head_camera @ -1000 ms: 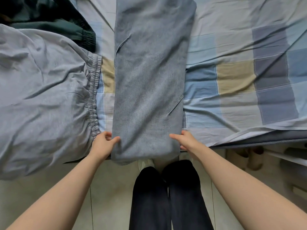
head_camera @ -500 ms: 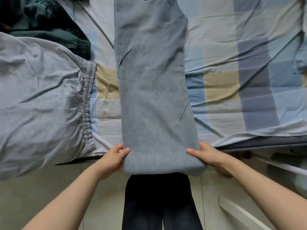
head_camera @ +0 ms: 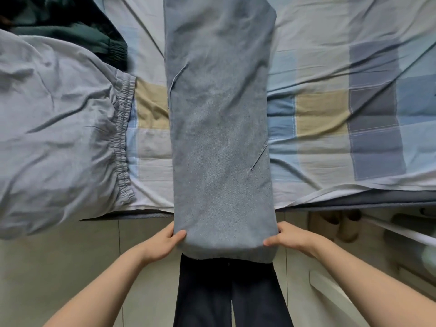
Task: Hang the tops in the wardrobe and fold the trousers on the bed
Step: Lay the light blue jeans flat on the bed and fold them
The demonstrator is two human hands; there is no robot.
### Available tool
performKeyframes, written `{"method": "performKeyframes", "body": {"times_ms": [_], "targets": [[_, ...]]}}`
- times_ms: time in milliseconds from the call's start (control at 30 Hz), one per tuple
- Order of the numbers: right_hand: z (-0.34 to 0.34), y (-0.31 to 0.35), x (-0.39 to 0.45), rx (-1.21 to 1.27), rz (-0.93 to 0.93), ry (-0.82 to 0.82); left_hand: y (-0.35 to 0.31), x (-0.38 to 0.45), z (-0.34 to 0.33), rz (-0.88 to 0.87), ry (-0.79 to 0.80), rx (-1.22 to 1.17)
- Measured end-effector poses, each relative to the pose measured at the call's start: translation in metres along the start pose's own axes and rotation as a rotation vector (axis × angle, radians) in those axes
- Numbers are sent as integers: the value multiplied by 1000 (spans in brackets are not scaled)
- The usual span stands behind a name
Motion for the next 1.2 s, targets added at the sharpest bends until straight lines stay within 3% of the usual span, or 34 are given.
{"method": "performKeyframes", "body": {"times_ms": [133,333,500,567,633,733,800,867,933,1000,1100,1200], "targets": [[-5,-3,-17,139,31,50,1,-22,-10,-18,54,-237],[-18,3,-42,251,106,149,-9,-48,-19,52,40,-188],[-19,12,-51,140,-80,28,-23,-62,-26,221,55,-77],[-9,32,-51,187,-99,-55,-39,-70,-15,237,103,-191],[11,67,-53,257,-45,-93,-61,-74,12,165,121,-417],[53,132,-66,464,179,-64,-110,-69,69,-63,67,-653],[87,165,-72,840,445,-193,-142,-60,109,-281,-87,-777],[113,187,-72,1019,626,-386,-159,-44,142,-447,-258,-936],[123,194,-59,869,547,-512,-161,-23,157,-371,-457,-802],[119,184,-36,581,324,-566,-146,-3,152,-96,-607,-437],[104,159,-8,167,182,-595,-119,24,122,105,-522,-256],[96,140,10,139,224,-573,-107,38,100,74,-476,-272]]}}
Point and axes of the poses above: each hand's wrist, its own x-axis towards the middle knuckle, its own z-axis out of the back of the hand, y = z × x, the point moved 3 cm from there along x, towards the middle knuckle, and after that the axes turned 15 degrees about y, right-handed, at the moved point
